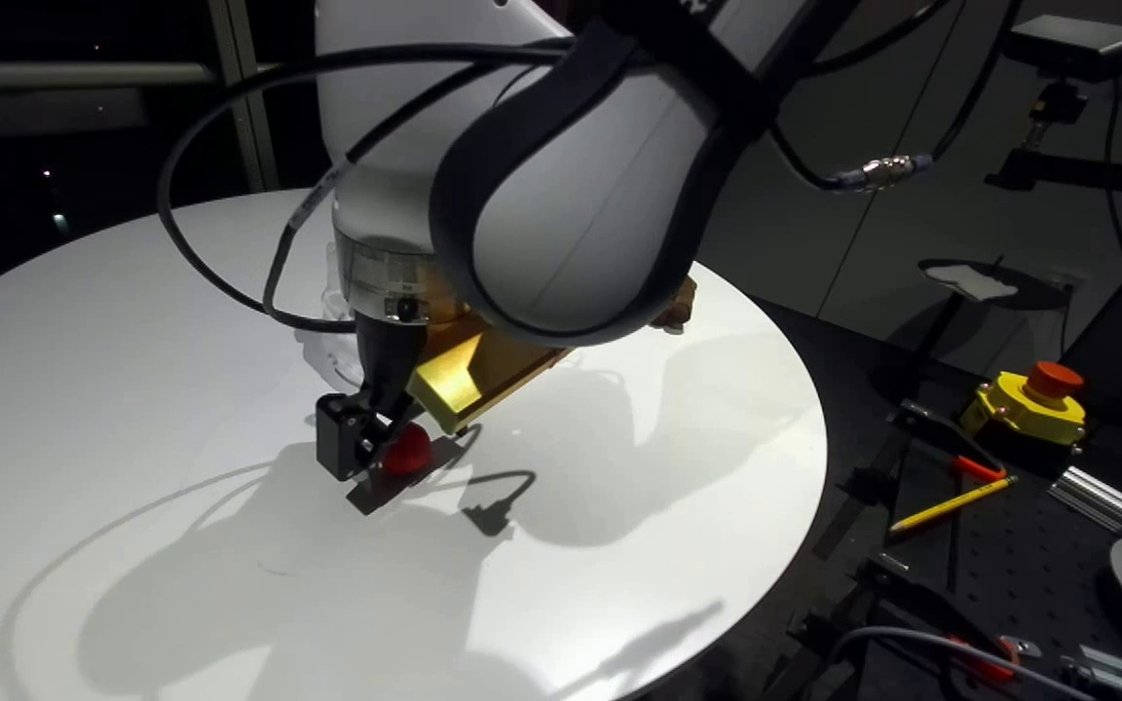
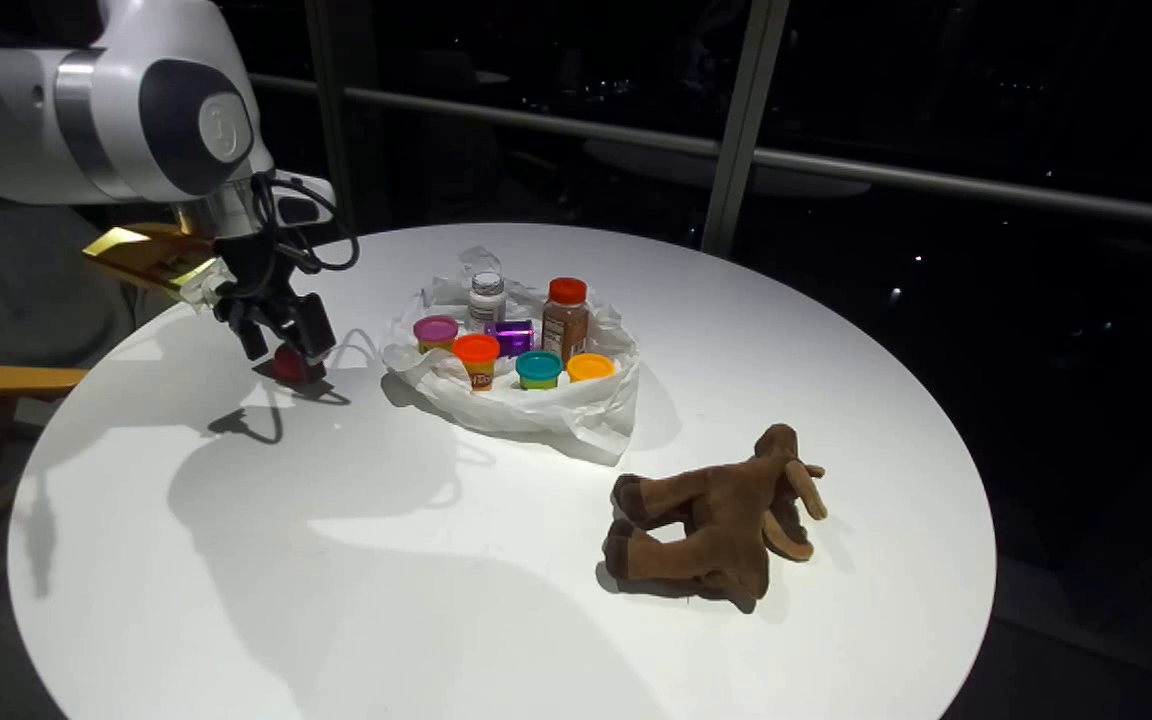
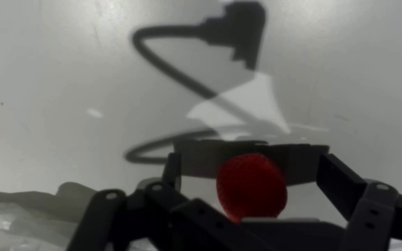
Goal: Pick up the objects from the table and put them in the plastic bag.
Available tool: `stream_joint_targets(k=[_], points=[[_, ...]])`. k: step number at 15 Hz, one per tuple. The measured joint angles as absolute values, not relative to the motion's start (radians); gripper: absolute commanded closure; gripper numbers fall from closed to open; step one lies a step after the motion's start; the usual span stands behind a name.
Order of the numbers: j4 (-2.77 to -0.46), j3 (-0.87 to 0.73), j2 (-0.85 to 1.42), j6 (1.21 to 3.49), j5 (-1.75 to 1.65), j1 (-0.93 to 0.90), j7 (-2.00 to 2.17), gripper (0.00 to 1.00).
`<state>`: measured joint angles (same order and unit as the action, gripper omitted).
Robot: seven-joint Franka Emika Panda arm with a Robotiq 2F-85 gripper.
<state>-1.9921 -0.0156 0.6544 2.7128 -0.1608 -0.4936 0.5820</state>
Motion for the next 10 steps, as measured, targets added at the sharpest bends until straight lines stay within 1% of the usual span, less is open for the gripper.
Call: stream_joint_targets(k=[2, 3, 4, 6, 7, 9, 10], points=[[-1.992, -0.041, 0.663, 2.733, -0.172, -0.51, 0.582, 0.0], [-1.992, -0.052, 0.666, 2.743, -0.175, -0.517, 0.582, 0.25], [-1.992, -0.061, 0.667, 2.753, -0.175, -0.522, 0.582, 0.27], [-1.992, -0.069, 0.668, 2.763, -0.175, -0.524, 0.582, 0.41], [-1.992, -0.07, 0.668, 2.763, -0.175, -0.524, 0.582, 0.51], [-1.992, -0.073, 0.668, 2.763, -0.175, -0.524, 0.582, 0.65], [-1.992, -0.073, 0.668, 2.76, -0.175, -0.524, 0.582, 0.73]])
